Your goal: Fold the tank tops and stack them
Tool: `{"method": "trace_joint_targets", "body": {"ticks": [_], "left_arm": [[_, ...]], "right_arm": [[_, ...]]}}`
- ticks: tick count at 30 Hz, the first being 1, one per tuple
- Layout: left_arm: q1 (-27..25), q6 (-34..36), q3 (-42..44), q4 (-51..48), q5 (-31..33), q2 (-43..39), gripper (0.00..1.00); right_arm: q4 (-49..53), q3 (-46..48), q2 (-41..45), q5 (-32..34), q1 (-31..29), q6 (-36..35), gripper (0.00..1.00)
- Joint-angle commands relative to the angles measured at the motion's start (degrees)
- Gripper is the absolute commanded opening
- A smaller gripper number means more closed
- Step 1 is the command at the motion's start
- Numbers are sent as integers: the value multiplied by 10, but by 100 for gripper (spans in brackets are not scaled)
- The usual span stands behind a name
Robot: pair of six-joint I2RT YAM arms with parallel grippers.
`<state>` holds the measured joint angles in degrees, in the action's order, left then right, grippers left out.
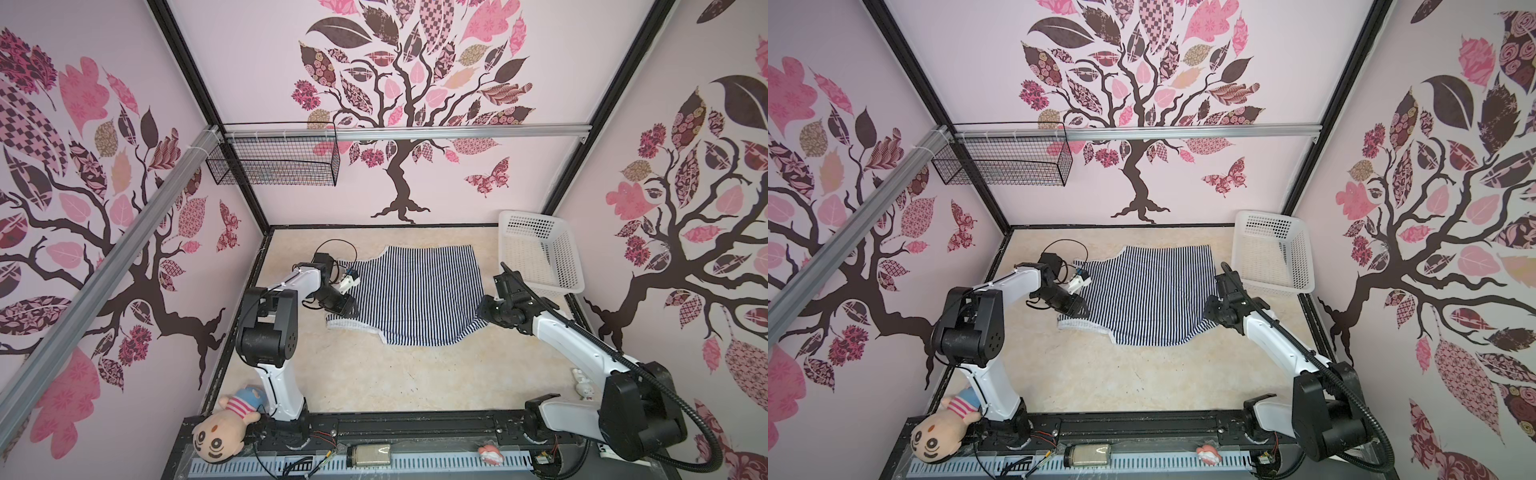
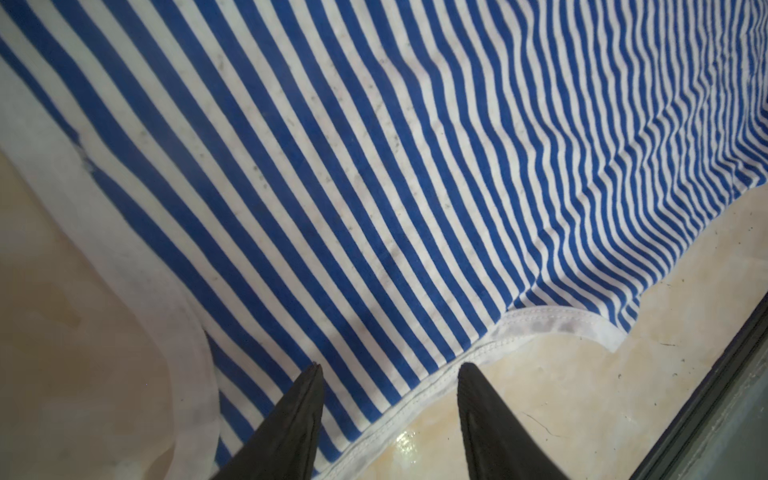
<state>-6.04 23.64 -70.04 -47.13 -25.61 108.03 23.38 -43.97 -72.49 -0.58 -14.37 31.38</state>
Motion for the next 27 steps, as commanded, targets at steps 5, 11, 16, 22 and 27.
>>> {"method": "trace_joint_targets", "body": {"ticks": [5, 11, 16, 22, 27], "left_arm": [[1, -28, 8, 14, 15, 5, 56], [1, -34, 13, 22, 32, 3, 56], [1, -42, 24, 31, 37, -5, 56], [1, -41, 24, 31, 41, -11, 56], [1, -39, 23, 31, 46, -9, 56]], "right_arm": [[-4, 16, -16, -47, 4, 10, 21], [21, 22, 19, -37, 13, 8, 0], [70, 20, 76, -27, 13, 9, 0], [121, 42, 106, -27, 13, 8, 0], [153, 52, 133, -24, 13, 38, 0]]}}
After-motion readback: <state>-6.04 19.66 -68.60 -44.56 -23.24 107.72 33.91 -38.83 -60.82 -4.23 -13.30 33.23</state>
